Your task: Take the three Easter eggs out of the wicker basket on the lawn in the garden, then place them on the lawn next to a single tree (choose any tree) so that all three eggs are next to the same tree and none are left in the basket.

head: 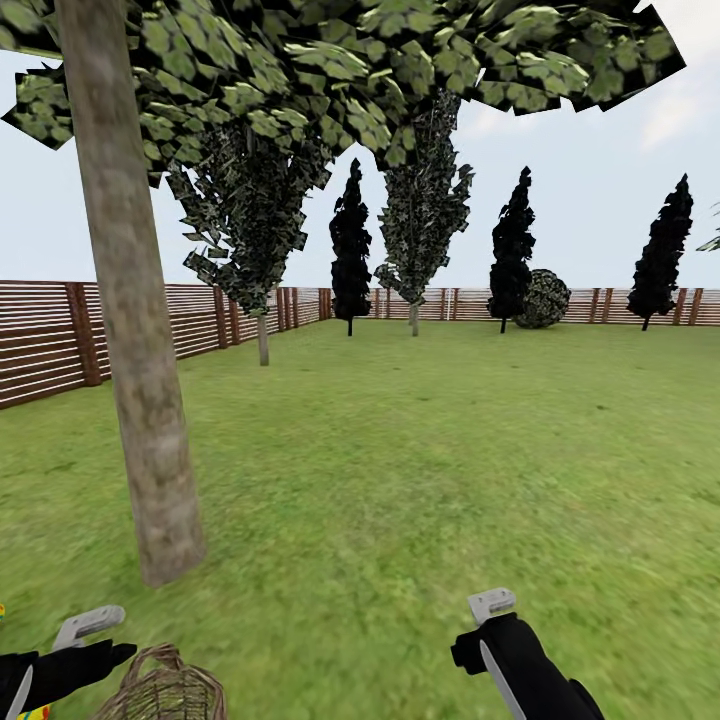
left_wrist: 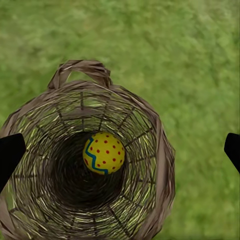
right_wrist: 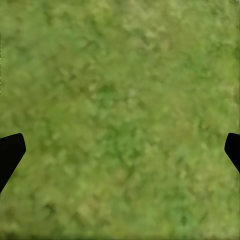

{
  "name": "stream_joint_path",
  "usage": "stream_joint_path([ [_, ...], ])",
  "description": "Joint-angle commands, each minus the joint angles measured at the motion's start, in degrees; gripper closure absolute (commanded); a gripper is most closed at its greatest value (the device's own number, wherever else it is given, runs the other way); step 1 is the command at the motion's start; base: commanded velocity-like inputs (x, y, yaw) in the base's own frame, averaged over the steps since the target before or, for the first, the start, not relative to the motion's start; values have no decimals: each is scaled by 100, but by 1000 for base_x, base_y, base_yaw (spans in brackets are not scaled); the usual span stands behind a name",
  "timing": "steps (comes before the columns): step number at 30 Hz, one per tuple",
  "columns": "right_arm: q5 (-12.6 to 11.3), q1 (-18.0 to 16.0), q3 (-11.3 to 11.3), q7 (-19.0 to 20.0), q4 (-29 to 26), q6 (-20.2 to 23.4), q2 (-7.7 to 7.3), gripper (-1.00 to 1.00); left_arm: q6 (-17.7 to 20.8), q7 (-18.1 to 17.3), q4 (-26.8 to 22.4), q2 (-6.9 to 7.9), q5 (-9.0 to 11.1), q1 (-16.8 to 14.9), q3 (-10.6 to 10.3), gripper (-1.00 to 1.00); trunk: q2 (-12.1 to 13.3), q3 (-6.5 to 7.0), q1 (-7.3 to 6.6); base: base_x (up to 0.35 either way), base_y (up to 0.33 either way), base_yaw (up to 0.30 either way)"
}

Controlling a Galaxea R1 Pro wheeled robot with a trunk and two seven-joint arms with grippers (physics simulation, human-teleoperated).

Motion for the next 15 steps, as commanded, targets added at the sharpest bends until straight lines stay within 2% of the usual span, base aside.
stream_joint_path([
  [1,0,-5,21,-24,-5,29,-6,-100,17,-55,-6,-4,-60,-7,18,-100,-4,-7,0,0,0,0],
  [15,0,-5,11,-24,-4,29,3,-100,137,-55,-15,17,-60,-5,47,-100,-4,-7,0,0,0,0],
])
